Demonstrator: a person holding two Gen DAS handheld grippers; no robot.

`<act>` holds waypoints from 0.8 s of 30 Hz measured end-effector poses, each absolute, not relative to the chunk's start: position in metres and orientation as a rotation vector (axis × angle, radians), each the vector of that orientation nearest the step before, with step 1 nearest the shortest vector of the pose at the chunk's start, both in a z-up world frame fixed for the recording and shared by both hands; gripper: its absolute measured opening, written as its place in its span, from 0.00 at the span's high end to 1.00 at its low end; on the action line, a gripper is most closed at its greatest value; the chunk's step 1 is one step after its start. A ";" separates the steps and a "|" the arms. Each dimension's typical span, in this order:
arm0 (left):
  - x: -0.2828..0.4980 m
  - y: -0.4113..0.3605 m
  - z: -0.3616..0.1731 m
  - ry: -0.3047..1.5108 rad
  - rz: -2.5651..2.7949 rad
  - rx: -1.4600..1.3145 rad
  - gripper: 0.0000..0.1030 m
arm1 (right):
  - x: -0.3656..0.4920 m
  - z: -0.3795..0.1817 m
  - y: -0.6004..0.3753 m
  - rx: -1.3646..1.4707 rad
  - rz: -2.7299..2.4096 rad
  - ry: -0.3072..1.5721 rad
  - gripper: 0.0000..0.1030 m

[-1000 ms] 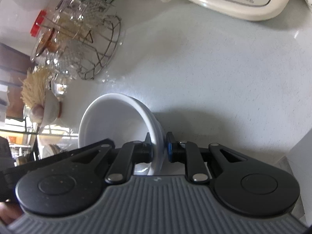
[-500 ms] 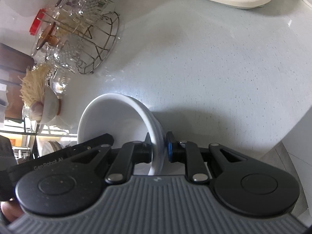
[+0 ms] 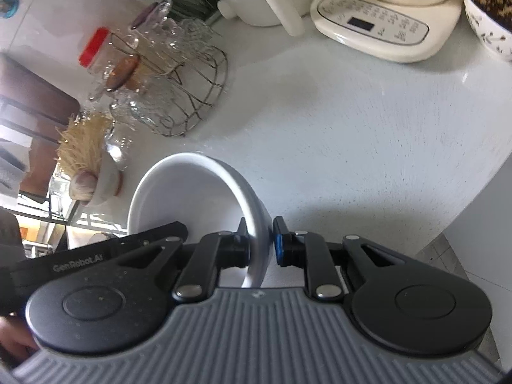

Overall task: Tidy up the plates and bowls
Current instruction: 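Lift the nested bowl stack with the left gripper toward the floral plate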

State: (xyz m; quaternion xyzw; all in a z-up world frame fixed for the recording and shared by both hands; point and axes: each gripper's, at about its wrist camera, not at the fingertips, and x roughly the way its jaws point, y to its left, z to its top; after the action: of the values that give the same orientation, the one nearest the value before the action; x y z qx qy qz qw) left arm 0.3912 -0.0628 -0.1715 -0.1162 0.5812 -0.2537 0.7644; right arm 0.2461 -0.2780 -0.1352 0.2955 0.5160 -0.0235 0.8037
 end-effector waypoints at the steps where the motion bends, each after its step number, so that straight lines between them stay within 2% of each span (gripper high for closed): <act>1: 0.390 -0.061 -0.167 1.260 -0.548 -0.253 0.79 | 0.247 -0.131 -0.276 0.624 -0.044 1.100 0.83; 11: 0.382 -0.036 -0.121 1.191 -0.516 -0.271 0.79 | 0.247 -0.091 -0.253 0.610 0.020 1.041 0.81; 24: 0.353 0.026 -0.088 1.090 -0.473 -0.350 0.78 | 0.252 -0.061 -0.207 0.544 0.129 1.036 0.81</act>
State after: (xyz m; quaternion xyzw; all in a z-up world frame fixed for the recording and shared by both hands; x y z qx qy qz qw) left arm 0.3528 0.0260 -0.0882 -0.1640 0.5109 -0.2216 0.8143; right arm 0.2519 -0.2074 -0.0609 0.2567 0.4887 0.0608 0.8316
